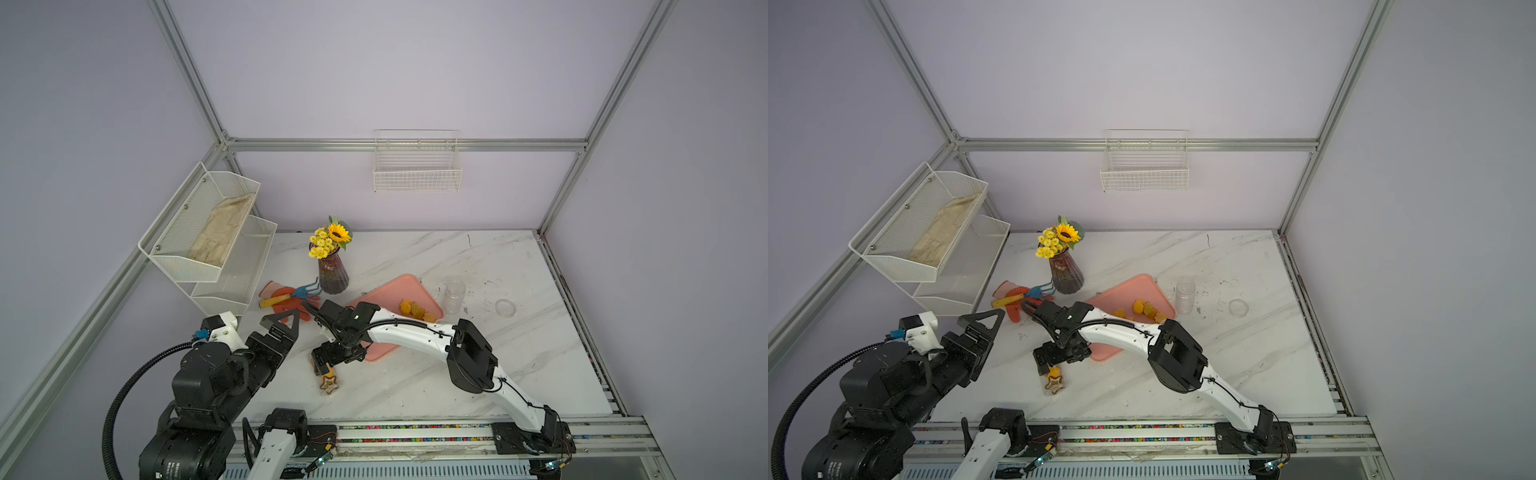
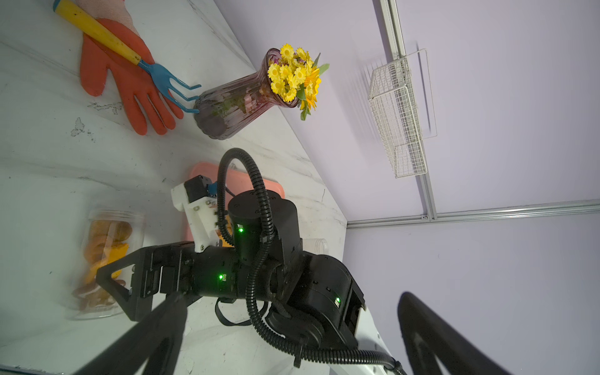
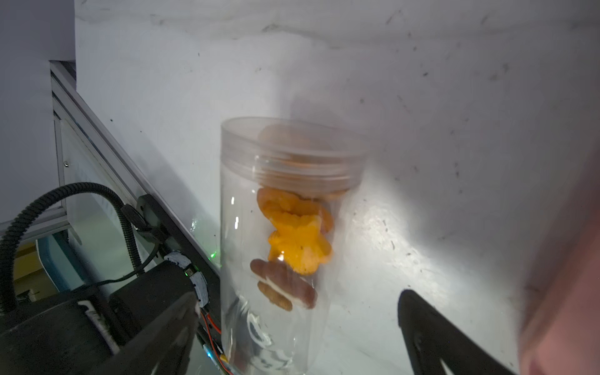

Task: Pour the cookies out of the jar
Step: Pick up the jar from the center of the board.

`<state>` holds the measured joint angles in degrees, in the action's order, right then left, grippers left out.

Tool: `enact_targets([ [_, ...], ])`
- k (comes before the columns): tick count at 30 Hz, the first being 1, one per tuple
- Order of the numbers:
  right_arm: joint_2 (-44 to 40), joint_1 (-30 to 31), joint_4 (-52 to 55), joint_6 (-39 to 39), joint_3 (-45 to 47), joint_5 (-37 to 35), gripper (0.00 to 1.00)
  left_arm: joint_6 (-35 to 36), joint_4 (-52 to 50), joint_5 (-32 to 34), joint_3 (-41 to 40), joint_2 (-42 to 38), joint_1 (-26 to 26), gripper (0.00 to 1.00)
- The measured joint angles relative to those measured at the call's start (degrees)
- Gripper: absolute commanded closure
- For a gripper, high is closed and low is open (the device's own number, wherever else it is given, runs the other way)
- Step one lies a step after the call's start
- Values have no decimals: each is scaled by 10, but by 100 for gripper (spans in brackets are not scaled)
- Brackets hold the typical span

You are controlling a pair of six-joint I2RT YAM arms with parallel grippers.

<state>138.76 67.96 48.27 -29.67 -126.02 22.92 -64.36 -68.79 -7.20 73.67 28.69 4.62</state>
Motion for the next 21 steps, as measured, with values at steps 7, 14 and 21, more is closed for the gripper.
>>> enact_targets([
  [7, 61, 8, 11, -5, -86, -32, 3, -1, -8, 0, 0, -2, 0, 0],
  [14, 97, 12, 41, -5, -128, -100, 6, -1, -30, 3, 0, -12, 0, 0],
  [21, 97, 12, 53, -9, -129, -126, 20, -2, -36, 10, 0, -19, 2, 0],
])
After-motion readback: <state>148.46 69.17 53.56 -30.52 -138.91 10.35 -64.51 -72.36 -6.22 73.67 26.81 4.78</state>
